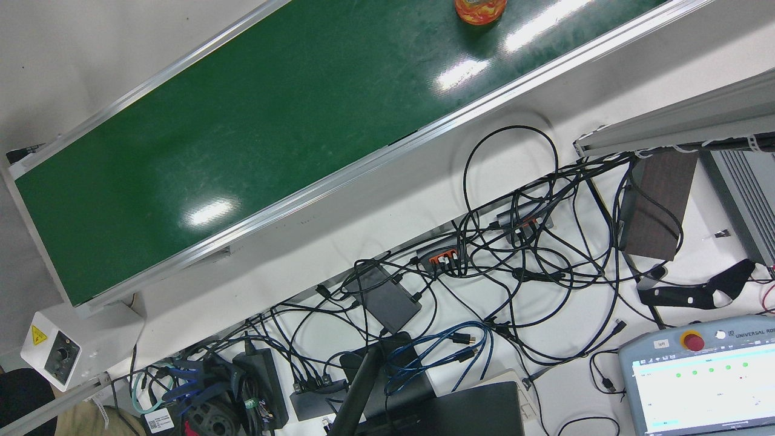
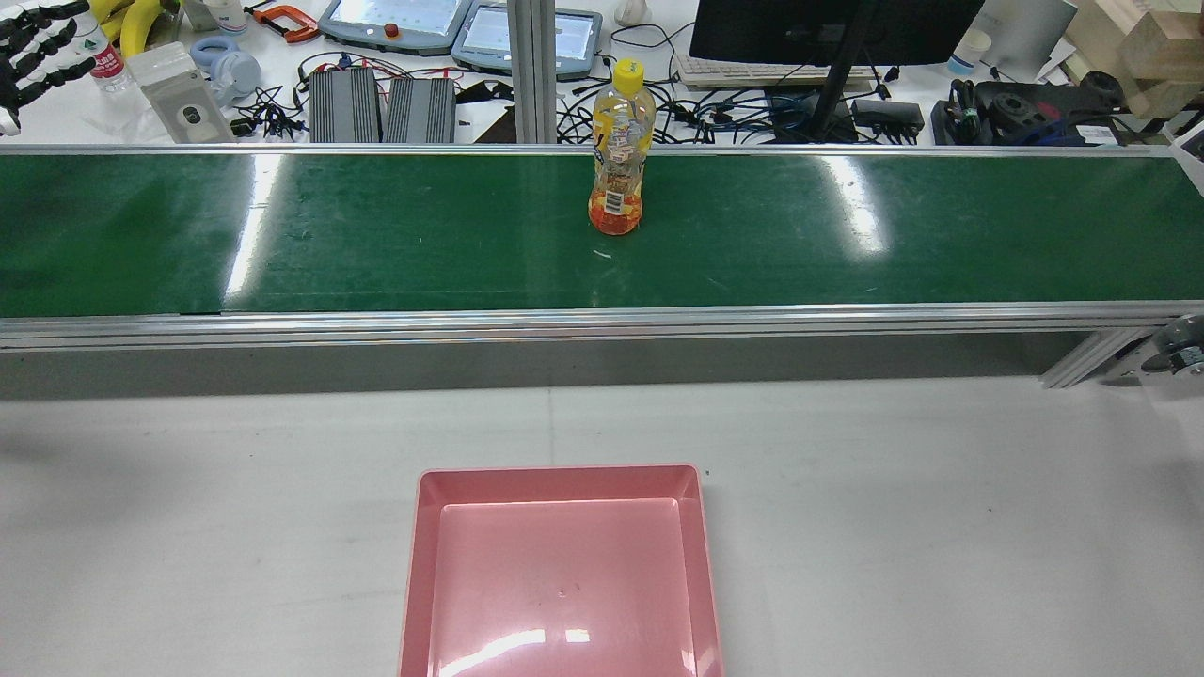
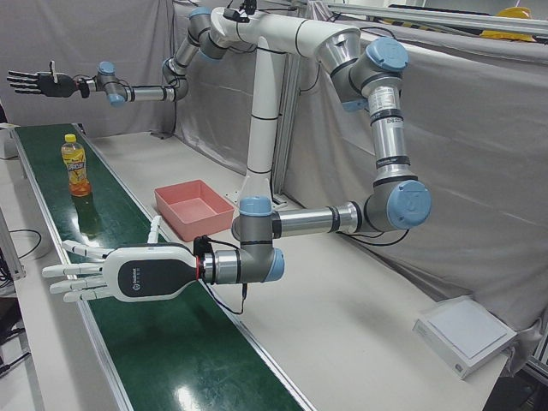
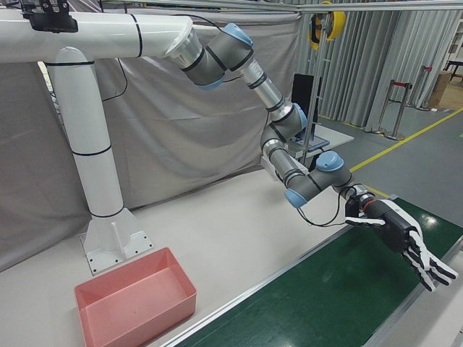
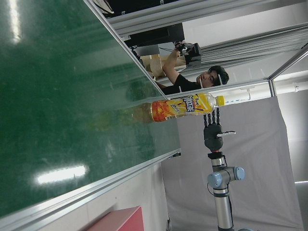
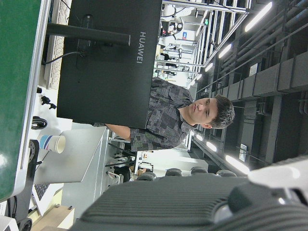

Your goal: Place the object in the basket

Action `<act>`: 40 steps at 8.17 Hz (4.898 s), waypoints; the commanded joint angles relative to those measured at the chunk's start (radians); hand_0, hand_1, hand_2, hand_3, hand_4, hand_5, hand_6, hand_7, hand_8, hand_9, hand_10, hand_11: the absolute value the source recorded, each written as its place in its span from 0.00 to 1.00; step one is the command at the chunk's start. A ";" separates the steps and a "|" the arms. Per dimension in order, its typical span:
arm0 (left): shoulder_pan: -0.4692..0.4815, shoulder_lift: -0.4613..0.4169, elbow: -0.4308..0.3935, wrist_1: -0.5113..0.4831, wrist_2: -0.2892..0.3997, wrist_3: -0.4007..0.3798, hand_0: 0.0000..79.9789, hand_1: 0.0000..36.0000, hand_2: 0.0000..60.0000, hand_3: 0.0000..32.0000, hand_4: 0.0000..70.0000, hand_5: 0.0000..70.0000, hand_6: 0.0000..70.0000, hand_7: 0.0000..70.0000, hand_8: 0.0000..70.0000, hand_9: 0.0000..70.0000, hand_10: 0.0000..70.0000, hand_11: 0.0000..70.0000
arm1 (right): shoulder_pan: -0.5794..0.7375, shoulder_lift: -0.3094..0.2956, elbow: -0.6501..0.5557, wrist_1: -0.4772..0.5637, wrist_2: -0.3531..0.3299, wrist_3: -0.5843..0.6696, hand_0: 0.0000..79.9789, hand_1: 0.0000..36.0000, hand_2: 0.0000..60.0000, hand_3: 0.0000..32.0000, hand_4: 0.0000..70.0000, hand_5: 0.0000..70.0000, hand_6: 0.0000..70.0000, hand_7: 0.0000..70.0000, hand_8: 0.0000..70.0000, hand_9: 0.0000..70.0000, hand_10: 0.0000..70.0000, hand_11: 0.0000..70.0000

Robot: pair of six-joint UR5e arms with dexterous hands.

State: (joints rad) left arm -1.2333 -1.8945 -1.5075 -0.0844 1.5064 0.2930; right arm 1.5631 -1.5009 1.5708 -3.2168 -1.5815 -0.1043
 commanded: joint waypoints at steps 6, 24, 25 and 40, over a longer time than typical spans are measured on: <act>-0.003 0.000 0.001 0.002 0.000 0.000 0.62 0.00 0.00 0.27 0.33 0.05 0.00 0.01 0.00 0.01 0.07 0.11 | 0.000 -0.001 0.000 0.000 0.000 0.000 0.00 0.00 0.00 0.00 0.00 0.00 0.00 0.00 0.00 0.00 0.00 0.00; 0.044 -0.043 -0.008 0.058 0.002 0.011 0.67 0.00 0.00 0.31 0.32 0.15 0.00 0.01 0.01 0.04 0.08 0.12 | 0.000 0.001 0.000 0.000 0.000 0.000 0.00 0.00 0.00 0.00 0.00 0.00 0.00 0.00 0.00 0.00 0.00 0.00; 0.073 -0.066 -0.007 0.063 0.002 0.011 0.66 0.00 0.00 0.30 0.32 0.15 0.00 0.00 0.01 0.04 0.08 0.13 | 0.000 0.001 0.000 0.000 0.000 0.000 0.00 0.00 0.00 0.00 0.00 0.00 0.00 0.00 0.00 0.00 0.00 0.00; 0.124 -0.132 -0.005 0.074 -0.002 0.037 0.65 0.00 0.00 0.35 0.30 0.14 0.00 0.01 0.02 0.06 0.10 0.15 | 0.000 0.001 0.000 0.000 0.000 0.000 0.00 0.00 0.00 0.00 0.00 0.00 0.00 0.00 0.00 0.00 0.00 0.00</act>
State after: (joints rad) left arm -1.1123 -2.0161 -1.5085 -0.0040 1.5052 0.3312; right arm 1.5631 -1.5007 1.5708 -3.2168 -1.5818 -0.1043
